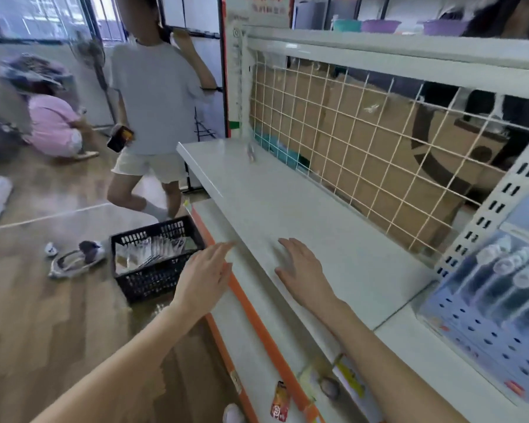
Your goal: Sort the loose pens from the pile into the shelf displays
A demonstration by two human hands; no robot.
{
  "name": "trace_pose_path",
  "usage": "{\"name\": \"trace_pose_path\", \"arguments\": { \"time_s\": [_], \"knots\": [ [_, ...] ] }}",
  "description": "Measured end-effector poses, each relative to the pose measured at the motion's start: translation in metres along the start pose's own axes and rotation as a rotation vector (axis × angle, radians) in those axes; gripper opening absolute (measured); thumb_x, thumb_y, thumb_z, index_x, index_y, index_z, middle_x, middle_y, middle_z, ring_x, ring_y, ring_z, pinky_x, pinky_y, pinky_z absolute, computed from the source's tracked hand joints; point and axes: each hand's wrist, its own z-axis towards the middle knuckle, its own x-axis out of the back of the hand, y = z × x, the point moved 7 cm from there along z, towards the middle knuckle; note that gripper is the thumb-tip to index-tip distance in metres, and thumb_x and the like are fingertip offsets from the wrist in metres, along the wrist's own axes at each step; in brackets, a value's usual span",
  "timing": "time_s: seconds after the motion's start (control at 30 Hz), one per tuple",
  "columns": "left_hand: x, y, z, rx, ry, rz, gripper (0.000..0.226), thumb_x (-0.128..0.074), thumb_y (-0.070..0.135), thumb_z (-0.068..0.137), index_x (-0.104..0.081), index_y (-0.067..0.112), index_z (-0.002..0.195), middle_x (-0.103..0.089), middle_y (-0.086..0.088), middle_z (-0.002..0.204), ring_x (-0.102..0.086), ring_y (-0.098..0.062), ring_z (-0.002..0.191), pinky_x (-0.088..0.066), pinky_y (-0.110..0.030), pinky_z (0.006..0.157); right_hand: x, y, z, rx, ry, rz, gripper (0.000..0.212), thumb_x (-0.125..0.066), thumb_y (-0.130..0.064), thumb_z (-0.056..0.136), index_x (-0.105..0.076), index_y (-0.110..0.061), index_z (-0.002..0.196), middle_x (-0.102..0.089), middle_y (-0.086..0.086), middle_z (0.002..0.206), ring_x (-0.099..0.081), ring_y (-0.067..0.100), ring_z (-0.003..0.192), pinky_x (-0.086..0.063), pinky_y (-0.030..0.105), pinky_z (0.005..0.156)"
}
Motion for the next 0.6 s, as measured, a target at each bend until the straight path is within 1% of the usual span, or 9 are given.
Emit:
{"name": "trace_pose_path", "arguments": {
  "time_s": [0.13, 0.2, 0.27, 0.4, 0.43, 0.5, 0.53, 0.6],
  "knots": [
    [-0.006, -0.045, 0.068, 0.025, -0.019, 0.013, 0.042, -0.043, 0.024, 0.089, -0.051, 0.013, 0.129, -0.062, -0.009, 0.118, -0.062, -0.034, 0.096, -0.052, -0.043, 0.079, -0.006, 0.001, 0.084, -0.002, -0.004, 0.050, 0.056, -0.053, -0.022, 0.093, -0.029, -0.019, 0.144, -0.028, 0.002, 0.151, -0.023, 0.016, 0.140, -0.014, 0.023, 0.110],
    [-0.011, -0.060, 0.103, 0.028, -0.028, 0.030, 0.042, -0.044, 0.023, 0.088, -0.052, 0.013, 0.128, -0.062, -0.010, 0.119, -0.063, -0.036, 0.094, -0.052, -0.044, 0.077, -0.004, 0.005, 0.124, -0.020, -0.010, 0.068, 0.055, -0.052, -0.021, 0.094, -0.029, -0.018, 0.144, -0.029, 0.001, 0.151, -0.026, 0.017, 0.138, -0.016, 0.022, 0.108],
    [-0.017, -0.071, 0.136, 0.014, -0.021, 0.044, 0.039, -0.048, 0.019, 0.090, -0.053, 0.012, 0.128, -0.061, -0.012, 0.121, -0.063, -0.037, 0.096, -0.051, -0.045, 0.079, -0.003, 0.009, 0.162, -0.025, -0.010, 0.077, 0.055, -0.052, -0.019, 0.094, -0.029, -0.016, 0.144, -0.030, 0.003, 0.150, -0.028, 0.018, 0.137, -0.017, 0.021, 0.107],
    [-0.032, -0.095, 0.187, 0.030, -0.032, 0.005, 0.038, -0.050, 0.020, 0.094, -0.051, 0.015, 0.132, -0.057, -0.009, 0.128, -0.061, -0.032, 0.103, -0.048, -0.042, 0.087, -0.003, 0.016, 0.222, -0.057, -0.013, 0.112, 0.055, -0.052, -0.016, 0.094, -0.030, -0.012, 0.144, -0.033, 0.007, 0.149, -0.032, 0.021, 0.136, -0.021, 0.027, 0.111],
    [-0.036, -0.101, 0.197, 0.036, -0.037, 0.004, 0.038, -0.049, 0.021, 0.093, -0.052, 0.015, 0.131, -0.058, -0.009, 0.127, -0.062, -0.032, 0.102, -0.048, -0.042, 0.086, -0.004, 0.017, 0.234, -0.057, -0.016, 0.108, 0.054, -0.052, -0.016, 0.094, -0.030, -0.011, 0.143, -0.033, 0.007, 0.148, -0.032, 0.022, 0.135, -0.022, 0.028, 0.110],
    [-0.045, -0.113, 0.212, 0.037, -0.054, 0.001, 0.040, -0.047, 0.025, 0.090, -0.054, 0.015, 0.128, -0.061, -0.009, 0.122, -0.064, -0.033, 0.094, -0.051, -0.040, 0.081, -0.009, 0.020, 0.255, -0.056, -0.025, 0.095, 0.054, -0.053, -0.016, 0.094, -0.031, -0.008, 0.143, -0.035, 0.010, 0.147, -0.034, 0.024, 0.134, -0.024, 0.029, 0.110],
    [-0.050, -0.119, 0.220, 0.035, -0.067, -0.002, 0.041, -0.048, 0.025, 0.088, -0.056, 0.014, 0.127, -0.062, -0.009, 0.120, -0.066, -0.033, 0.090, -0.051, -0.040, 0.078, -0.011, 0.022, 0.265, -0.063, -0.028, 0.094, 0.053, -0.053, -0.016, 0.093, -0.032, -0.008, 0.142, -0.036, 0.010, 0.146, -0.035, 0.024, 0.133, -0.026, 0.029, 0.110],
    [-0.057, -0.130, 0.235, 0.022, -0.081, 0.002, 0.040, -0.051, 0.023, 0.086, -0.057, 0.014, 0.125, -0.063, -0.009, 0.117, -0.066, -0.033, 0.087, -0.052, -0.040, 0.076, -0.017, 0.026, 0.283, -0.085, -0.036, 0.094, 0.052, -0.053, -0.016, 0.093, -0.034, -0.008, 0.141, -0.038, 0.010, 0.145, -0.037, 0.025, 0.132, -0.028, 0.031, 0.109]
  ]
}}
